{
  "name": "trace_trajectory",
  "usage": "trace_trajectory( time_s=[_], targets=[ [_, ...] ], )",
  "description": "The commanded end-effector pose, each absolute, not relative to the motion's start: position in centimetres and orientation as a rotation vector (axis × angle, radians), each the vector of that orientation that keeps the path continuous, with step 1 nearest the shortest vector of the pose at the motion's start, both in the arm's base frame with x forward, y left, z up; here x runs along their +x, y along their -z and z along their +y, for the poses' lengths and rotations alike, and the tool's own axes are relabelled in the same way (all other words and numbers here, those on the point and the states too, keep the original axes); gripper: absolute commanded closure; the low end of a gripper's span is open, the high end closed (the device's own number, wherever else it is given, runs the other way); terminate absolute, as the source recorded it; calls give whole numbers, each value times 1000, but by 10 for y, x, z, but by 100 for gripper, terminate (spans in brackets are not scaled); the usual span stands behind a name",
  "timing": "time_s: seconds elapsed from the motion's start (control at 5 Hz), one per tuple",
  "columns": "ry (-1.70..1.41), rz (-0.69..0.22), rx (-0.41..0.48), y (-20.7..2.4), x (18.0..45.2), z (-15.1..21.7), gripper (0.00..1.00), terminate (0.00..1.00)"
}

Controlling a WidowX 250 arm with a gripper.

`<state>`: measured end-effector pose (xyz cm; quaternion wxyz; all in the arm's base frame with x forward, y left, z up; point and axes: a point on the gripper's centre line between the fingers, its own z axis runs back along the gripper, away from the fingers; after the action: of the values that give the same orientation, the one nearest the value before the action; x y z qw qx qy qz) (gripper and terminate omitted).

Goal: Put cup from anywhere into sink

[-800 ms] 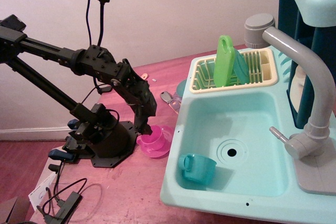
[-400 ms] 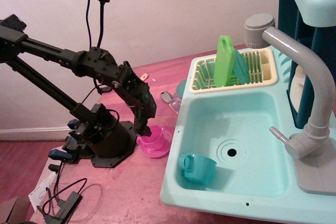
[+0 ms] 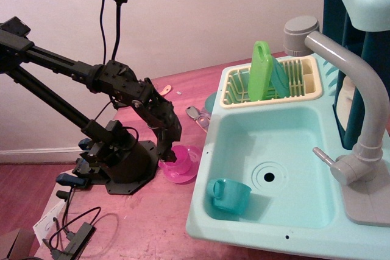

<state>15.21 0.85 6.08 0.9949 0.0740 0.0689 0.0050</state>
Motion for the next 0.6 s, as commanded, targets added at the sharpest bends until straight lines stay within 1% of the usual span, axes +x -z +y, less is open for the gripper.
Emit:
trace_trajectory(
  time_s=[0.0,0.2,0.4],
  targets=[
    [-1,126,132,-51,158,13,0,0],
    [16,126,115,-40,164,13,0,0],
    [8,130,131,-43,169,13,100,0]
  ],
)
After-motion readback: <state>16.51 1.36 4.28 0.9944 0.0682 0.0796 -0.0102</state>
